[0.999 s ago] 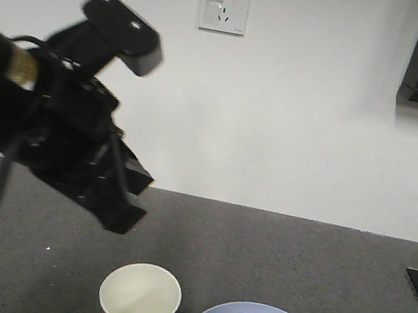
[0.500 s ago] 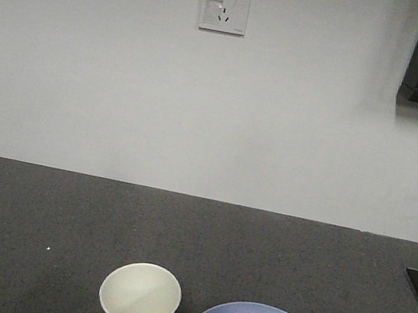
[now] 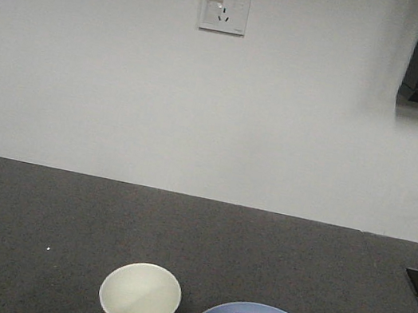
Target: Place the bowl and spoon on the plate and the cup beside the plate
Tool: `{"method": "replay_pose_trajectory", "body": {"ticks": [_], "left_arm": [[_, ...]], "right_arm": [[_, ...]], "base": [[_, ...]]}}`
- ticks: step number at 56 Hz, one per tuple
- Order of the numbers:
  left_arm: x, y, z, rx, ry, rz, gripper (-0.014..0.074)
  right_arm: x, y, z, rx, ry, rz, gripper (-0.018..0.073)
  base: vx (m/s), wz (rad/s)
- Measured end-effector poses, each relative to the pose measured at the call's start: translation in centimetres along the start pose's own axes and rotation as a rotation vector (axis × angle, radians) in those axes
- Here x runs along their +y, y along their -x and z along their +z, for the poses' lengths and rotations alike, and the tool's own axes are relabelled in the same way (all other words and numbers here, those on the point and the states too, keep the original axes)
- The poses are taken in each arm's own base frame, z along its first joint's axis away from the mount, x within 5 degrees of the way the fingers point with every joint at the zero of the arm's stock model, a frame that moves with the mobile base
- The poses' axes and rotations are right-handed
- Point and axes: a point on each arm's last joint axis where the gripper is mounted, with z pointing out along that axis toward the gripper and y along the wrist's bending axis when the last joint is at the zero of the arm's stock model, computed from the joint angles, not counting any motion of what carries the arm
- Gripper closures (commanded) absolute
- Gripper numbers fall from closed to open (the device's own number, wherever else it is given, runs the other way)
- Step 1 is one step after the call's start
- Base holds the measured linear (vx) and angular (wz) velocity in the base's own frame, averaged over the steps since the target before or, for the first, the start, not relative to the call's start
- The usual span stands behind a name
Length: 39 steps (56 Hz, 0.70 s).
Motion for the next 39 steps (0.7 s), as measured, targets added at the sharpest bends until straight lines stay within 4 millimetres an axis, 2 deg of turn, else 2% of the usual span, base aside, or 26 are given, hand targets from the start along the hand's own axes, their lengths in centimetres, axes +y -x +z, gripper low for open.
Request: {"method": "replay_pose_trajectory", "body": {"ticks": [18,24,29,33,39], "left_arm": [[0.0,0.0,0.0,0.001,0.0,0.0,0.0603],[0.1,-0.5,0.2,-0.02,0.015,0.027,0.0603],[0.5,-2.3,0.1,-0.066,0.077,0.032,0.0603],[1.0,-4.5,-0.2,-0.109,0.147,0.007,0.0603],[1.5,-8.9,-0.7,-0.144,0.267,-0.036,0.0603]], "right_arm": [[0.0,0.0,0.0,0.004,0.0,0.001,0.0568],[0.0,0.0,0.0,0.005,0.0,0.001,0.0568],[0.0,-0.1,0.0,0.006,0.0,0.001,0.0568],[0.0,-0.1,0.0,0.006,0.0,0.001,0.0568],[0.0,-0.1,0.0,0.006,0.0,0.001,0.0568]], "base": [[0.0,0.0],[0.0,0.0],[0.0,0.0],[0.0,0.0],[0.0,0.0]]}}
